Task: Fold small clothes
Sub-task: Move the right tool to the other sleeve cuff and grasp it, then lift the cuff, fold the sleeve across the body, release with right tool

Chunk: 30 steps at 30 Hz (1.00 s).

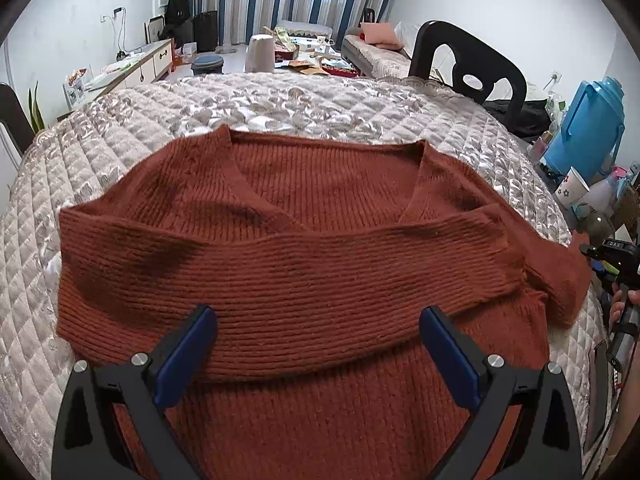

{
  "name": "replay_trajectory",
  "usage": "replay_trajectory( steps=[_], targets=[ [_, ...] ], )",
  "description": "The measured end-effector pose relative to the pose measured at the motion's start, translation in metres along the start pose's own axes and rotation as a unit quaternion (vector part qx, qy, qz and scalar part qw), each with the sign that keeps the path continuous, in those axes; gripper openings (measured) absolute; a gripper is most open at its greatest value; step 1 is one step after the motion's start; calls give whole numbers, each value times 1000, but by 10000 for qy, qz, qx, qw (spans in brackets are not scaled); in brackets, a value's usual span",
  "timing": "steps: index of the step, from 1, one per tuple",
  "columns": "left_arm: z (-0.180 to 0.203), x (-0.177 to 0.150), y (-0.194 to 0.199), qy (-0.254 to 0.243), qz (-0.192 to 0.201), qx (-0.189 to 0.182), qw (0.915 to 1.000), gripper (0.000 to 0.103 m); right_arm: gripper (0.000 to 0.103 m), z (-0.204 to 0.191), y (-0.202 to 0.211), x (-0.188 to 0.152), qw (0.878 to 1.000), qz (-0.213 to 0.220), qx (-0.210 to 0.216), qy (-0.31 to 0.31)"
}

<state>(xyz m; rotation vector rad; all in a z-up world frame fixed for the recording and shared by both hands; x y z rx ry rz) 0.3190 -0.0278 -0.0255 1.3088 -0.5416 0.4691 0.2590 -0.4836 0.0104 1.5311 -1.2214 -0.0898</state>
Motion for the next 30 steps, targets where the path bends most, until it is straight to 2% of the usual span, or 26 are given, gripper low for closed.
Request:
replay_trajectory(
  steps=[2, 6, 12, 19, 25, 30],
  targets=[
    [0, -1, -1, -60, -4, 31, 10000, 102, 12, -2, 5, 0, 9998, 132, 99, -54],
    [1, 0, 1, -100, 2, -1, 9999, 102, 11, -16, 31, 6, 9980, 513, 363, 55],
    [-2, 3, 12, 54, 154, -220, 9996, 103, 11, -69, 92, 14, 9877, 1023, 1035, 571],
    [-6, 4, 20, 181, 170, -339, 9991, 102, 11, -143, 157, 4, 9677, 1444, 1660, 1233],
    [-18, 4, 29, 335, 259, -459, 9981, 102, 11, -204, 179, -19, 9522, 1464, 2021, 1762],
    [-34, 3, 39, 438, 363, -446, 9974, 103, 11, -253, 193, -57, 9307, 1483, 2341, 2388]
  ],
)
Point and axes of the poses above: each gripper's, at about its wrist camera, not at the fingertips, and y roughly against the way its jaws point, z to its right, x to its top, the point moved 4 cm from there along -y, roughly the way its jaws point, and after that the axes turned 5 degrees about z, right-handed, at the moved point
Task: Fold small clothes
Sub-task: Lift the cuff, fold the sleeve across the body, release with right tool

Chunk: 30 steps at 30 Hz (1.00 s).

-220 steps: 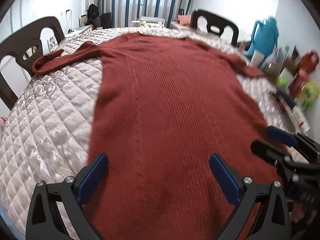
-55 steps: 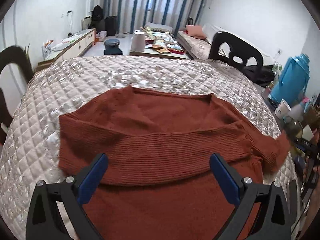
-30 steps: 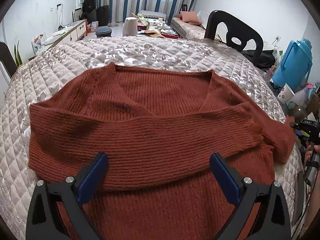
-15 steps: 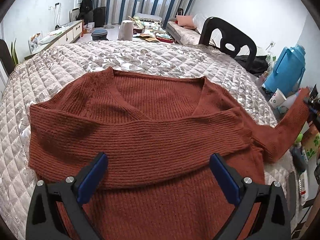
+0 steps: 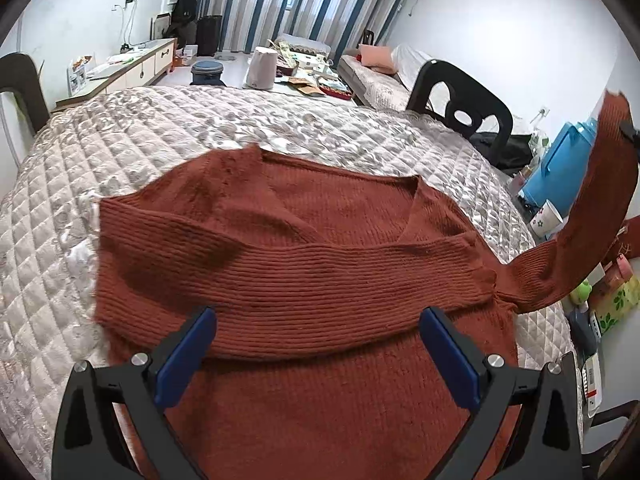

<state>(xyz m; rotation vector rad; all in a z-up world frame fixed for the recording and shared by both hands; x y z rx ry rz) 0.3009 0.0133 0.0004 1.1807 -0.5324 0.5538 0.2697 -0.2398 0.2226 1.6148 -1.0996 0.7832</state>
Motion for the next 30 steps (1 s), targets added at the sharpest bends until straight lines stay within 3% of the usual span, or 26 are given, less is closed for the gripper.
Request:
replay_trajectory(
  steps=[7, 14, 24, 30],
  targets=[
    [-31, 0, 12, 214, 100, 70, 9997, 103, 11, -65, -20, -25, 9976, -271, 587, 262],
    [-63, -5, 21, 383, 147, 155, 9990, 103, 11, -121, -56, -77, 9906, -836, 994, 429],
    [-102, -16, 31, 536, 118, 260, 9982, 103, 11, -176, -97, -165, 9750, -1693, 1132, 895],
    [-115, -22, 35, 549, 68, 329, 9979, 103, 11, -181, -110, -200, 9645, -2145, 1206, 963]
  ],
)
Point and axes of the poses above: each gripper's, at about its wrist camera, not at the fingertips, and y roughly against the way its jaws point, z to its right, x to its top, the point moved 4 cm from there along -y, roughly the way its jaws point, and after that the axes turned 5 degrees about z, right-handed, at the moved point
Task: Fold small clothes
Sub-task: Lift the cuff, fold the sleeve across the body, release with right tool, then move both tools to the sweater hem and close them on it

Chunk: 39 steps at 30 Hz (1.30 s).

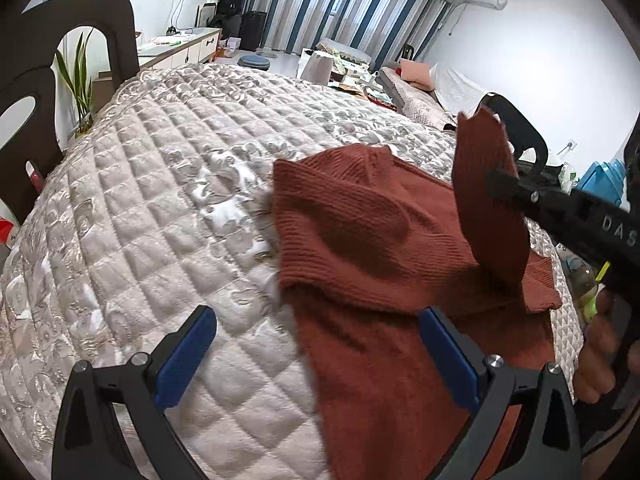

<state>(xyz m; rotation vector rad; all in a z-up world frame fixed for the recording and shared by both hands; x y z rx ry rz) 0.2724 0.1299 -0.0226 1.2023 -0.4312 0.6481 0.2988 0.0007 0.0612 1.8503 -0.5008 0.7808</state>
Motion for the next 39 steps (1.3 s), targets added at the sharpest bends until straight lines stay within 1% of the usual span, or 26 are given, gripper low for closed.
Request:
replay_trajectory(
  steps=[2, 4, 5, 6, 8, 10, 13, 16, 18, 19, 21, 22, 25, 28, 31, 32, 34, 36, 37, 38, 39],
  targets=[
    [-4, 0, 1, 16, 23, 34, 10000, 103, 12, 0, -3, -4, 9999, -103, 129, 4],
    [-6, 1, 2, 57, 52, 53, 10000, 103, 17, -3, -5, -5, 9995, -139, 275, 59],
    [-7, 2, 2, 78, 57, 37, 9999, 103, 25, -5, -4, -6, 9987, -187, 456, 119],
    [-8, 2, 2, 108, 59, 6, 9999, 103, 27, -7, -3, -5, 9981, -215, 559, 131],
    [-9, 3, 2, 153, 49, -42, 9999, 103, 28, -7, 3, -5, 9959, -262, 863, 77],
    [-10, 4, 4, 215, 62, -86, 9997, 103, 28, -5, 8, -3, 9953, -246, 932, 99],
    [-11, 8, 8, 242, 140, -101, 9996, 103, 28, 7, 21, 1, 9966, -97, 776, 273],
    [-9, 14, 9, 258, 216, -49, 9994, 103, 28, 37, 33, 5, 9995, 11, 148, 286],
    [-1, 19, 9, 143, 255, -86, 9995, 103, 28, 66, 42, 5, 9994, 68, -258, 230],
    [4, 21, 8, 96, 254, -142, 9995, 103, 28, 74, 44, 3, 9990, 63, -392, 224],
    [14, 24, 3, 52, 174, -303, 9994, 102, 28, 96, 51, -3, 9965, -2, -791, 255],
    [18, 24, 0, 38, 158, -297, 9994, 102, 28, 105, 54, -6, 9954, -19, -915, 280],
    [30, 25, -9, -177, 127, -152, 9996, 103, 28, 133, 54, -22, 9899, -314, -1336, 359],
    [36, 24, -19, -254, -19, -97, 9996, 103, 28, 146, 51, -35, 9872, -476, -1468, 393],
    [35, 19, -28, -379, -179, 219, 9989, 102, 28, 163, 43, -47, 9803, -662, -1801, 461],
    [33, 18, -30, -391, -184, 280, 9987, 102, 28, 169, 40, -52, 9791, -707, -1843, 494],
    [27, 16, -35, -444, -314, 463, 9974, 103, 30, 176, 42, -56, 9803, -610, -1815, 481],
    [18, 13, -40, -407, -493, 657, 9958, 103, 30, 181, 46, -53, 9808, -664, -1796, 366],
    [16, 13, -39, -356, -474, 680, 9959, 103, 30, 181, 49, -52, 9797, -643, -1866, 352],
    [17, 12, -37, -366, -425, 667, 9962, 103, 30, 176, 55, -50, 9794, -497, -1906, 448],
    [19, 12, -35, -464, -401, 647, 9960, 103, 30, 168, 60, -49, 9810, -398, -1804, 595]
  ],
)
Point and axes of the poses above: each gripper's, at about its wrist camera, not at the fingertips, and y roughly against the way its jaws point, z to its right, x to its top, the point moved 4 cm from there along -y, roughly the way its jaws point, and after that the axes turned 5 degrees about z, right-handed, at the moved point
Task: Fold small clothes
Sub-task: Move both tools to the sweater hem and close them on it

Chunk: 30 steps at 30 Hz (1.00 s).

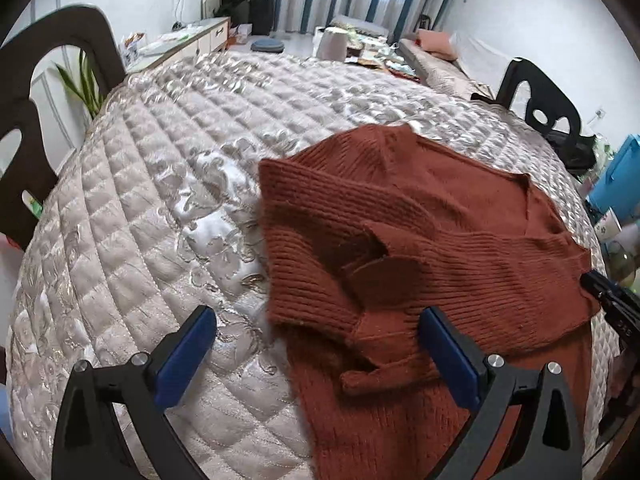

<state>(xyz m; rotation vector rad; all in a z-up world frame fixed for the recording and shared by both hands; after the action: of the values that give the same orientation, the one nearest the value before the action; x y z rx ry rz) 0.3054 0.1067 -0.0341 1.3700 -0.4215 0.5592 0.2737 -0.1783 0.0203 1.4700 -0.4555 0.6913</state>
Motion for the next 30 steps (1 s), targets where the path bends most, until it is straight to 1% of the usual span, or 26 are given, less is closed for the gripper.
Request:
replay_trajectory(
  steps=[1, 2, 5, 7, 9, 11, 14, 16, 17, 20, 21, 23, 24, 27, 29, 30],
  targets=[
    [3, 0, 1, -119, 11, 18, 9999, 103, 30, -5, 5, -1, 9999, 59, 95, 126],
    [6, -1, 0, -206, 11, 55, 9998, 103, 31, -9, 6, -3, 9997, -8, 108, 212],
    [6, -3, -5, -151, -154, 15, 9998, 103, 30, -8, -8, -16, 9984, -459, 82, 335],
    [6, -6, -2, -197, -130, 17, 9997, 103, 30, -3, -5, -19, 9990, -343, 71, 277],
    [4, -9, 0, -201, -197, 6, 9996, 103, 30, 1, 3, -21, 9992, -350, 81, 194],
    [2, -12, 6, -142, -195, -105, 9997, 103, 31, 2, 16, -22, 9996, -253, 77, 89],
    [-1, -22, 19, -63, -186, -247, 9995, 103, 31, -2, 42, -30, 9996, -80, 273, 61],
    [-3, -33, 28, -19, -235, -435, 9988, 103, 31, -8, 56, -42, 9982, -63, 587, 51],
    [-3, -39, 33, -16, -239, -498, 9985, 103, 31, -9, 61, -54, 9969, -148, 771, 12],
    [-3, -60, 50, -149, -278, -623, 9976, 103, 31, -10, 68, -84, 9963, -432, 740, -59],
    [-2, -67, 57, -219, -257, -651, 9973, 103, 31, -9, 70, -93, 9965, -472, 685, -64],
    [-2, -82, 71, -382, -271, -593, 9971, 103, 31, -4, 78, -113, 9971, -589, 479, -76],
    [-1, -91, 78, -515, -270, -573, 9967, 103, 31, 0, 84, -120, 9974, -576, 404, -123],
    [-3, -115, 97, -696, -322, -558, 9955, 103, 31, 6, 106, -135, 9966, -438, 584, -387],
    [-8, -129, 109, -627, -334, -621, 9955, 103, 33, 4, 121, -148, 9956, -349, 790, -377],
    [-11, -137, 115, -583, -348, -660, 9955, 102, 35, 3, 125, -153, 9956, -331, 803, -337]
  ],
)
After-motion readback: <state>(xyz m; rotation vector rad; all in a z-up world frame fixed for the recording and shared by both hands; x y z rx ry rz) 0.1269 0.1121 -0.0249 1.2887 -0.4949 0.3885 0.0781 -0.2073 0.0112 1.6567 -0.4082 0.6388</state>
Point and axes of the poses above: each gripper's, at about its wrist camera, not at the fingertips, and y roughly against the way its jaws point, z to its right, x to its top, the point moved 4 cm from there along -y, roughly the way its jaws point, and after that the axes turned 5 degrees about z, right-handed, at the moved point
